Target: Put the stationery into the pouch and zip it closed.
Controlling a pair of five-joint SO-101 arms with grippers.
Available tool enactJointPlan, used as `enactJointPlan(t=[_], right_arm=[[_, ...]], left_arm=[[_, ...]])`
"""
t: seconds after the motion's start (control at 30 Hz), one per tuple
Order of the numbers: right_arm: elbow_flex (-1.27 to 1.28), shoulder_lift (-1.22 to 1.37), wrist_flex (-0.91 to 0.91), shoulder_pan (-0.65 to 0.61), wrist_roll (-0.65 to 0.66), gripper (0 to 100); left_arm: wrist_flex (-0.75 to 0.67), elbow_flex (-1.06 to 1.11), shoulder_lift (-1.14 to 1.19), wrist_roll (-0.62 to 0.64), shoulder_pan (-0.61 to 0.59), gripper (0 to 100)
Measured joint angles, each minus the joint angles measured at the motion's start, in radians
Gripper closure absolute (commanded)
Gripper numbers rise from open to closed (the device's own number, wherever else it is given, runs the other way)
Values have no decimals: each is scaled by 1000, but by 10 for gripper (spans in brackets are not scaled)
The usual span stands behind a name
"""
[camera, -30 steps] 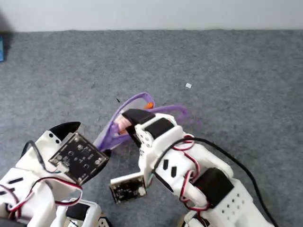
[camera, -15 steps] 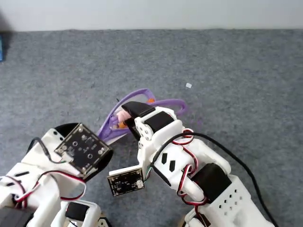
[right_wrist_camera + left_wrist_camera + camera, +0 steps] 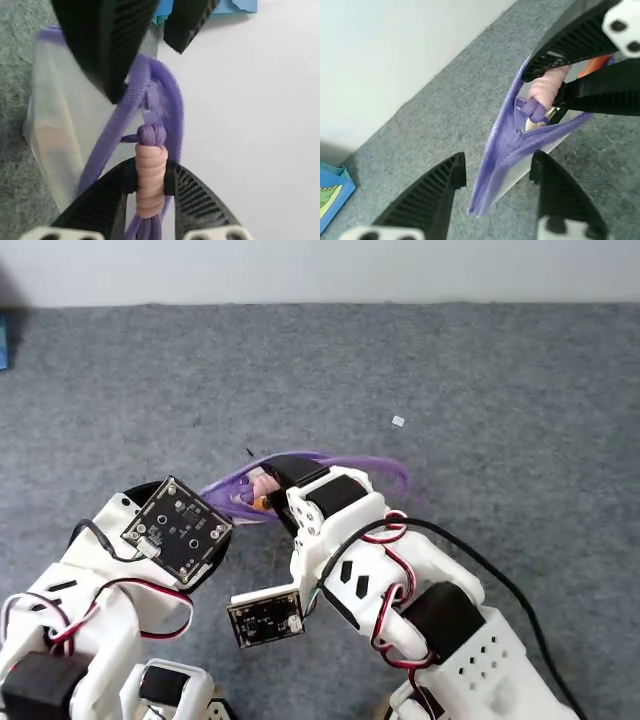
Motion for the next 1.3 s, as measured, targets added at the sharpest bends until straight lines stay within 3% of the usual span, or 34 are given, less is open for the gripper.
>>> enactJointPlan(t=[0.2, 0.53, 1.03, 1.1, 1.3], right_arm=[[0, 0, 0, 2, -6, 991], [0, 0, 2, 5, -26, 991], [17, -11, -2, 6, -26, 991], [29, -25, -3, 6, -28, 991], [58, -35, -5, -3, -29, 991]], left_arm=[[0, 3, 0, 3, 0, 798], [0, 31, 0, 3, 95, 989], [0, 31, 0, 3, 115, 983], [3, 31, -3, 3, 109, 953], [51, 14, -74, 3, 54, 722]])
